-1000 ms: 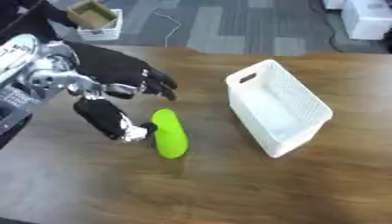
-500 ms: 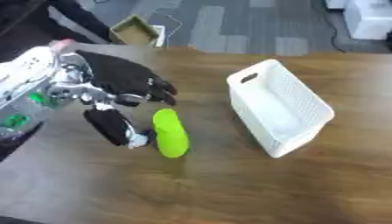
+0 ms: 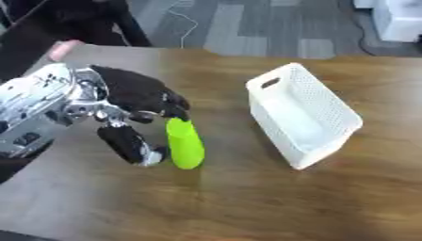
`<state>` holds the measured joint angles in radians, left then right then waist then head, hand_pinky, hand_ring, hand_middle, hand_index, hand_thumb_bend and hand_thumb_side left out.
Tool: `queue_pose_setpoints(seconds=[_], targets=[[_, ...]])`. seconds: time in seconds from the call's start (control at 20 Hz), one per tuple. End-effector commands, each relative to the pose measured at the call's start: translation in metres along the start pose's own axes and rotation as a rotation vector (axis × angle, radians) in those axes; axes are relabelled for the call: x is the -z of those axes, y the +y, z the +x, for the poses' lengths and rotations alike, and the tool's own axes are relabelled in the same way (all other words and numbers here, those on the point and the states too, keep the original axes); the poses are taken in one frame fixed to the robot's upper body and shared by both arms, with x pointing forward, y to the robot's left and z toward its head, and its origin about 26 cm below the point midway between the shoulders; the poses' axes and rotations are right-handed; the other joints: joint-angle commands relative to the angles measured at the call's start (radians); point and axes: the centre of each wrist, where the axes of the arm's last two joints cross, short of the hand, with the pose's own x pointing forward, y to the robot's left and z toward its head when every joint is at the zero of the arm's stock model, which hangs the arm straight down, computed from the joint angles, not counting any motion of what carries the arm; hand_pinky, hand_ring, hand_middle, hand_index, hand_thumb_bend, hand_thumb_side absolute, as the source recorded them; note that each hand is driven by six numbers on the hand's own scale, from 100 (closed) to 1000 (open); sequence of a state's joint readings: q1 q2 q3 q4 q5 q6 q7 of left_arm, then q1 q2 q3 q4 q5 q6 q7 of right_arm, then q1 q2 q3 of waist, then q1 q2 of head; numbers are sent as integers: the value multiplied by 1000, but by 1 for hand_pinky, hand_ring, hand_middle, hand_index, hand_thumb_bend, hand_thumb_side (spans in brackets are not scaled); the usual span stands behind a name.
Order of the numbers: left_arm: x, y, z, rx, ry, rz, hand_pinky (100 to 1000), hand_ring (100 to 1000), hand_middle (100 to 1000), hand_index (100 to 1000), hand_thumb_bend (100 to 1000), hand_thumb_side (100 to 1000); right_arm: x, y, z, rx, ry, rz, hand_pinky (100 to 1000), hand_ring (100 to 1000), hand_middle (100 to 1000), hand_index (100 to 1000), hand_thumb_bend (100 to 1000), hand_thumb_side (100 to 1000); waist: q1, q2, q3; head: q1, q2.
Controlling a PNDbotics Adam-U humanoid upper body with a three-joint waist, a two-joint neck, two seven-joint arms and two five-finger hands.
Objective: Pick up objects on the table and place them in the box.
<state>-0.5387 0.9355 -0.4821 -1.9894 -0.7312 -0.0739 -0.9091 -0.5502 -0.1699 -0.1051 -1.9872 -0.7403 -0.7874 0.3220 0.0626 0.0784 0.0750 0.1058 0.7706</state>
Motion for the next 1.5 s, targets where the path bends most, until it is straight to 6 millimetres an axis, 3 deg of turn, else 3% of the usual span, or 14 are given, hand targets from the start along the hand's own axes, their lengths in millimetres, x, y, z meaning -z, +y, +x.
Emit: queue_pose_setpoints(seconds=[0.05, 0.5, 1.1, 1.5], targets=[[-5, 2, -1, 7, 35, -3, 1000, 1000, 1000, 987, 729, 809, 9, 3, -1, -10, -97, 101, 276, 318, 360, 491, 100, 1000, -1, -8, -4, 5, -1], [-5, 5, -1, -22, 31, 13, 1000, 1000, 1000, 989, 694, 815, 9, 5, -2, -3, -101, 98, 275, 318, 361, 491, 100, 1000, 0, -4, -10, 5, -1], [-21, 28, -12, -32, 58, 87, 1000, 1000, 1000, 980, 683, 797, 9, 6, -3, 0, -100, 97, 275, 318, 360, 491, 100, 1000, 3, -5, -12, 9, -1], [-15, 25, -7, -41, 135, 79, 1000, 1000, 1000, 970, 668, 832, 11, 9, -6, 14, -113, 88, 275, 318, 360, 491, 100, 1000, 2, 6, -27, 31, -1]])
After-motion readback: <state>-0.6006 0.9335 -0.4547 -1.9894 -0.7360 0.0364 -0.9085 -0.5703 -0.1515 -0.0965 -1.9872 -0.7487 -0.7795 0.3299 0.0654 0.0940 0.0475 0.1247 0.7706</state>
